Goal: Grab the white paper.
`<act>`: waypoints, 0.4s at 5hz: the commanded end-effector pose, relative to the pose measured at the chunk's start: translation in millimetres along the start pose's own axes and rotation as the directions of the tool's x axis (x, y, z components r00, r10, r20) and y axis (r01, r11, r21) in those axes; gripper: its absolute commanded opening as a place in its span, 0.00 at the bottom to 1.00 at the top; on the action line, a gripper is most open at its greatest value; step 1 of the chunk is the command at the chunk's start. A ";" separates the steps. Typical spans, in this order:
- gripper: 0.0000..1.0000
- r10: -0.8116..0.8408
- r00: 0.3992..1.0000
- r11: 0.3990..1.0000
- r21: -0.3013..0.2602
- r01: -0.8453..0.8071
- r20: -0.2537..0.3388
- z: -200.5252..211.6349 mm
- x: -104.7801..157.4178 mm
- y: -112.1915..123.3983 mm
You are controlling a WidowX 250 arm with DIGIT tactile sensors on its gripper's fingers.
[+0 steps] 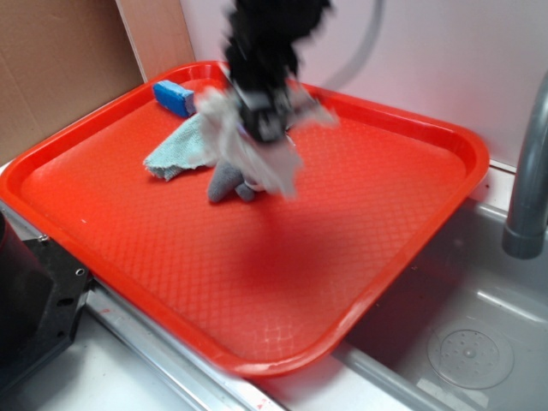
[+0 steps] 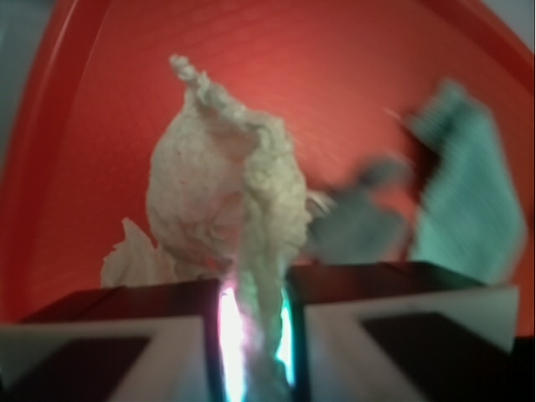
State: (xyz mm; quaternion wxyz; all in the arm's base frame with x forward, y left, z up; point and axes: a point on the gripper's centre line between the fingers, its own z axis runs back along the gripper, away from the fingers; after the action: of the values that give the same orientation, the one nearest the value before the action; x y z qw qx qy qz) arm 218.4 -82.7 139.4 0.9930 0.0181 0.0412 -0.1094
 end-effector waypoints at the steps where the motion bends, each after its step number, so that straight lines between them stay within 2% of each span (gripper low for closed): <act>1: 0.00 0.270 0.957 0.962 -0.054 -0.266 0.102 56.3 -54.4 26.4; 2: 0.00 0.298 0.946 0.955 -0.053 -0.293 0.128 57.7 -71.4 33.5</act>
State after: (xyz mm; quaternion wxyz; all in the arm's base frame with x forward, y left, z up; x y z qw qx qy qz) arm 168.6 -27.4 198.9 0.9992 -0.0015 -0.0153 0.0361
